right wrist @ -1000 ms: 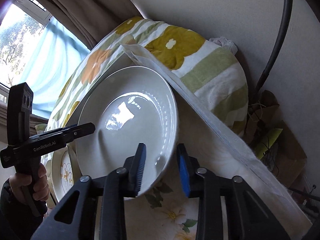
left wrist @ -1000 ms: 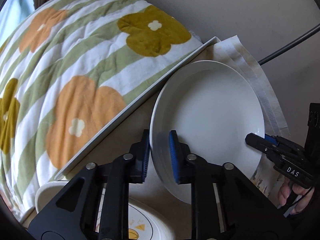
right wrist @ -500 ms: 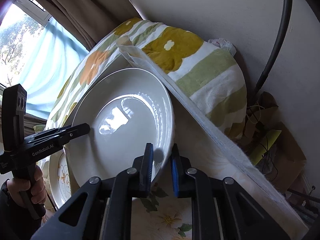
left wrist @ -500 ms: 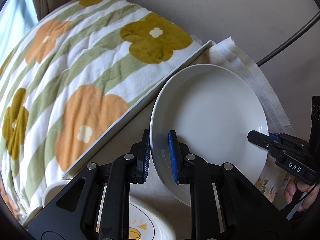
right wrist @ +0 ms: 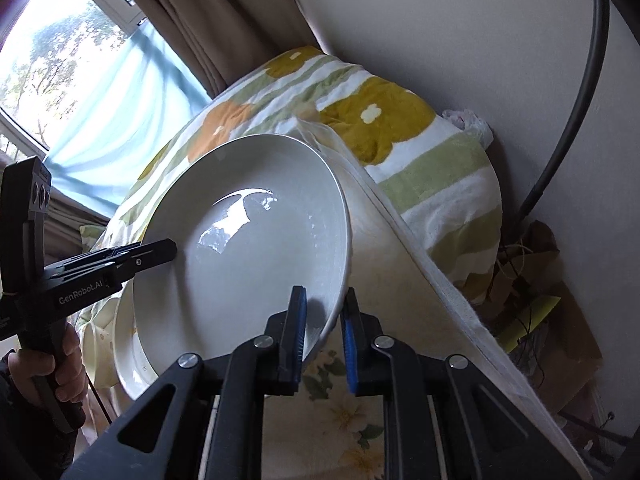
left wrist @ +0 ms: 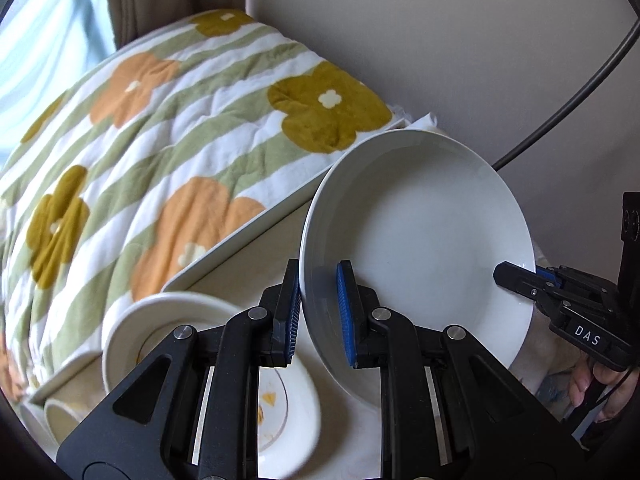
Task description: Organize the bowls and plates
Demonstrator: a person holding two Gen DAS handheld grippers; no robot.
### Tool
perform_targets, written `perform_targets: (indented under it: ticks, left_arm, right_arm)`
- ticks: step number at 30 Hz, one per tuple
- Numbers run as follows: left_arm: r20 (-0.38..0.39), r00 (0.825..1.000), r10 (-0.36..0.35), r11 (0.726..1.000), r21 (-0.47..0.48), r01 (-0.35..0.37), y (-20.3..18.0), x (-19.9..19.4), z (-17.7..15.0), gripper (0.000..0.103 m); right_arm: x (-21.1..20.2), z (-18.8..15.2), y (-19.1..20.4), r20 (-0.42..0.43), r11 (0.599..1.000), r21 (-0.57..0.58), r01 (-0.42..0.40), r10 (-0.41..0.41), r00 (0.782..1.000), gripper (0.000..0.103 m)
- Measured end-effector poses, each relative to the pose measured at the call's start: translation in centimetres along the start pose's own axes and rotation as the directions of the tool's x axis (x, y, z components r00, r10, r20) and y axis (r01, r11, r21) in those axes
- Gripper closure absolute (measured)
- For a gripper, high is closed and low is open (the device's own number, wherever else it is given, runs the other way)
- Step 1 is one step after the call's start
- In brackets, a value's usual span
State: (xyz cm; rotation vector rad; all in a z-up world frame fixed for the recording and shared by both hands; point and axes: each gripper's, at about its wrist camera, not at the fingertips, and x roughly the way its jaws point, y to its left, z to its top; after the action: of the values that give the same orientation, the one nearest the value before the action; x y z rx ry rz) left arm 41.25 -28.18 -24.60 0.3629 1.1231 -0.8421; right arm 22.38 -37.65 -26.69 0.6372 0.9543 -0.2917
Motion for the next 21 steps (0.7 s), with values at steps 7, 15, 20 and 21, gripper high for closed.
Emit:
perform_targets:
  ticks: [7,15,20,21]
  left_arm:
    - [0.076,0.994,0.079,0.992,-0.105,-0.071,-0.9,-7.3,-4.7,0.088]
    - [0.128,0.974,0.188,0.948,-0.284,-0.146,-1.3,-14.8,-14.3,0.088]
    - [0.113,0.959,0.259,0.894,-0.405,-0.194,-0.9,-18.2,-21.7,0.088]
    - [0.102,0.957,0.271,0.880,-0.430,-0.203,-0.7,-18.9,-23.4,0.088]
  right_arm:
    - [-4.4,-0.5,2.9,-0.022,0.987,-0.150,-0.063,0.060,0.998,0.088]
    - [-7.6,-4.3,6.4,-0.089,0.929,-0.328,-0.172,0.151,0.985,0.088]
    - [-8.1,-8.0,9.1,-0.163,0.872,-0.421,-0.252,0.200,0.966,0.088]
    - [-8.0,-8.9,9.8,-0.182,0.859,-0.437,-0.268,0.208,0.961,0.088]
